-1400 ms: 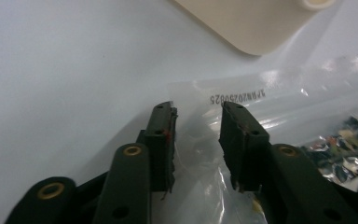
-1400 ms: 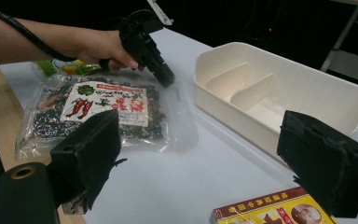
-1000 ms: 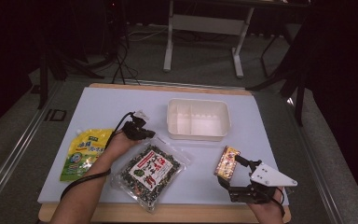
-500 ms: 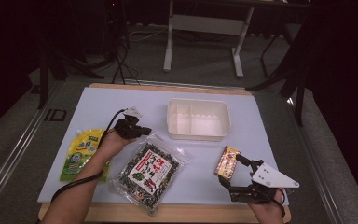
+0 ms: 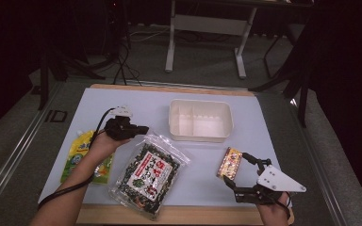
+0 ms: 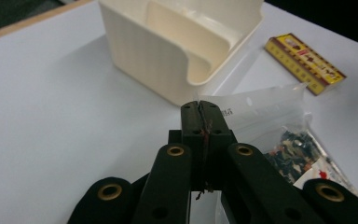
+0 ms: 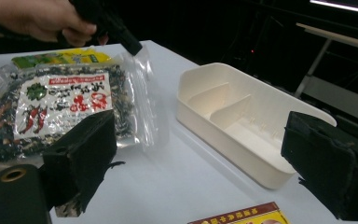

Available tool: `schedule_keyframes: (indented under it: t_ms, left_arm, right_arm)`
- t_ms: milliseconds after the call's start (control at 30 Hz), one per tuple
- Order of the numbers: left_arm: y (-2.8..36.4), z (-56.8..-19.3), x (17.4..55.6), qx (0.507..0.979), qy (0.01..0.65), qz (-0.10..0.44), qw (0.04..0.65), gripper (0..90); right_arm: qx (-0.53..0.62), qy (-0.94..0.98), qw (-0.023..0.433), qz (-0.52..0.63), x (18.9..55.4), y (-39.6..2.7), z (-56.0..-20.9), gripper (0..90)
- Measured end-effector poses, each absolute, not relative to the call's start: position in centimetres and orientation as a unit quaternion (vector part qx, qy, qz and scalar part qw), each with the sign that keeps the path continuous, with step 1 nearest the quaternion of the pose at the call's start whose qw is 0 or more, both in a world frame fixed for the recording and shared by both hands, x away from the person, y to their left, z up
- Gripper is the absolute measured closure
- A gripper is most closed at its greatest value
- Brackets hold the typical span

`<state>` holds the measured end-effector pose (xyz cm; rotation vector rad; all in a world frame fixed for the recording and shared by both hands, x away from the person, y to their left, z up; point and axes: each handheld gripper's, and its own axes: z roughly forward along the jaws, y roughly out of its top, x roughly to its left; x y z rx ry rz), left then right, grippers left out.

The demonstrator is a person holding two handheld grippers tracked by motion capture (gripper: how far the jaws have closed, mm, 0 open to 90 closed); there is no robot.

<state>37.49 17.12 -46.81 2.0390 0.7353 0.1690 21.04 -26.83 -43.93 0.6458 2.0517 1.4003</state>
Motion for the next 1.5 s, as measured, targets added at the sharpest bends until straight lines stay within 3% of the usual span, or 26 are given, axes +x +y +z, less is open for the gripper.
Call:
schedule_keyframes:
  t_ms: [233, 567, 800, 1233, 1500]
  left_arm:
    - [16.4, -44.9, 36.4, 0.825, 0.273, 0.075, 0.490, 90.0]
    - [15.2, -42.7, 35.1, 0.822, 0.242, 0.079, 0.509, 90.0]
    - [14.6, -42.1, 34.6, 0.822, 0.236, 0.079, 0.513, 90.0]
    - [11.7, -39.8, 32.6, 0.829, 0.202, 0.089, 0.514, 90.0]
    - [11.2, -39.0, 31.5, 0.823, 0.184, 0.085, 0.531, 90.0]
  right_arm:
    - [0.253, 0.765, 0.278, 0.522, 21.2, -27.0, -43.5, 11.0]
    - [0.291, 0.767, 0.209, 0.532, 22.5, -26.0, -43.4, 9.5]
    - [0.283, 0.776, 0.181, 0.533, 24.0, -25.1, -43.4, 13.7]
    - [0.241, 0.817, 0.104, 0.514, 28.7, -21.6, -46.1, 18.6]
    - [0.222, 0.839, 0.059, 0.493, 31.1, -21.0, -48.0, 26.7]
